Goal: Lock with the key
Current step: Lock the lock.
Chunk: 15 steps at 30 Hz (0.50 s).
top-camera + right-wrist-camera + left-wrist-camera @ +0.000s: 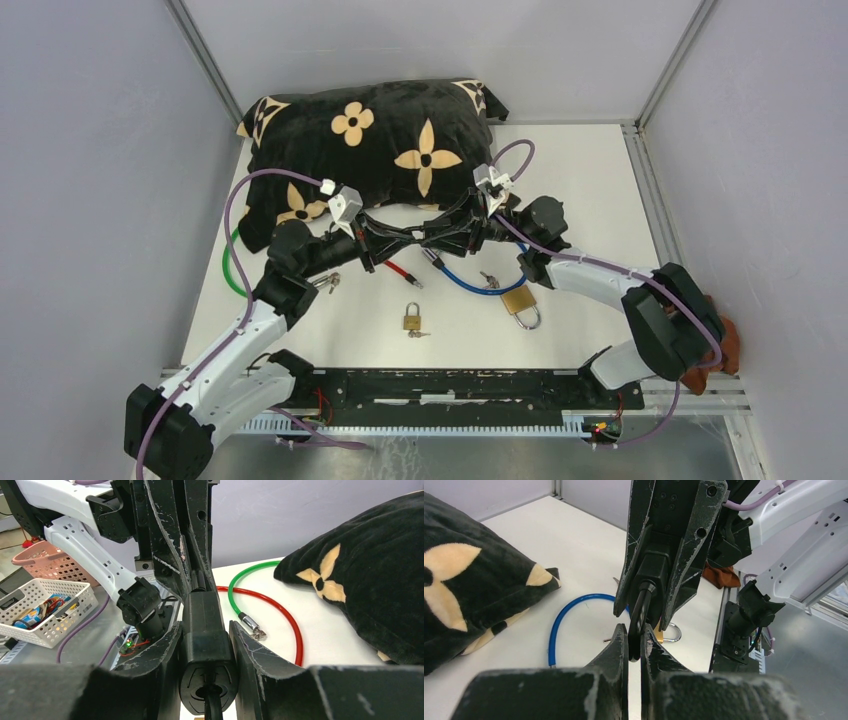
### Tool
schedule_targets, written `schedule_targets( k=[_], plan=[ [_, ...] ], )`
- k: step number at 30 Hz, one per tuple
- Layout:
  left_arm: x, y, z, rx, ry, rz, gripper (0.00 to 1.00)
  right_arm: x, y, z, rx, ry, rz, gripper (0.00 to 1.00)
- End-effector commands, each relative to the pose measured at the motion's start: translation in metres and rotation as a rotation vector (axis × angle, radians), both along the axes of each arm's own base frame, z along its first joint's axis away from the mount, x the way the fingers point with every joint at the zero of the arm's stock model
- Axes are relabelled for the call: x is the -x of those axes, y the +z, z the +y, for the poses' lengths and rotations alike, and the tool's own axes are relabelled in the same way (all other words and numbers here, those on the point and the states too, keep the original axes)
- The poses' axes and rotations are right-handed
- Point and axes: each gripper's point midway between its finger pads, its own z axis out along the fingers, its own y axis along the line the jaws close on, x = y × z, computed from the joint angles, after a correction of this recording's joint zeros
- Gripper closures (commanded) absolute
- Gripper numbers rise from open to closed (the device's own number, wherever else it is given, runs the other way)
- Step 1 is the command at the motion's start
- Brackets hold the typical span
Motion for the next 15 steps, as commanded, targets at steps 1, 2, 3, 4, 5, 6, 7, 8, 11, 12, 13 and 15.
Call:
schedule_targets(
  k=[1, 2, 3, 4, 5, 6, 7, 8, 11, 12, 13, 15],
  plan=[
    [0.065, 0.024, -0.036, 0.029, -0.364, -0.108, 0.98, 0.048, -0.005, 0.057, -0.002, 0.155, 0.031, 1.0],
    [0.066, 0.024, -0.038, 0.028, -0.375, -0.111, 0.98, 0.048, -0.006, 0.059, -0.006, 0.164, 0.037, 1.0],
    [0.069, 0.023, -0.04, 0.028, -0.387, -0.109, 0.98, 0.05, -0.003, 0.06, -0.018, 0.175, 0.034, 1.0],
    [0.072, 0.02, -0.043, 0.025, -0.4, -0.099, 0.98, 0.049, -0.001, 0.062, -0.025, 0.18, 0.036, 1.0],
    [0.077, 0.015, -0.046, 0.017, -0.422, -0.078, 0.98, 0.049, 0.002, 0.064, -0.034, 0.18, 0.033, 1.0],
    [0.082, 0.008, -0.049, 0.005, -0.442, -0.05, 0.98, 0.049, 0.004, 0.064, -0.039, 0.179, 0.031, 1.0],
    [0.085, 0.002, -0.051, -0.005, -0.454, -0.023, 0.98, 0.047, 0.008, 0.064, -0.047, 0.17, 0.022, 1.0],
    [0.087, -0.002, -0.052, -0.013, -0.463, -0.01, 0.98, 0.046, 0.011, 0.064, -0.051, 0.161, 0.014, 1.0],
    [0.087, -0.006, -0.055, -0.019, -0.466, -0.001, 0.98, 0.041, 0.015, 0.07, -0.041, 0.151, -0.002, 1.0],
    [0.087, -0.006, -0.057, -0.02, -0.476, 0.013, 0.98, 0.042, 0.016, 0.072, -0.043, 0.157, -0.01, 1.0],
    [0.09, -0.005, -0.059, -0.019, -0.493, 0.012, 0.98, 0.043, 0.016, 0.074, -0.04, 0.164, -0.012, 1.0],
    [0.096, 0.005, -0.062, -0.004, -0.522, -0.025, 0.98, 0.043, 0.01, 0.076, -0.033, 0.169, -0.004, 1.0]
  ],
)
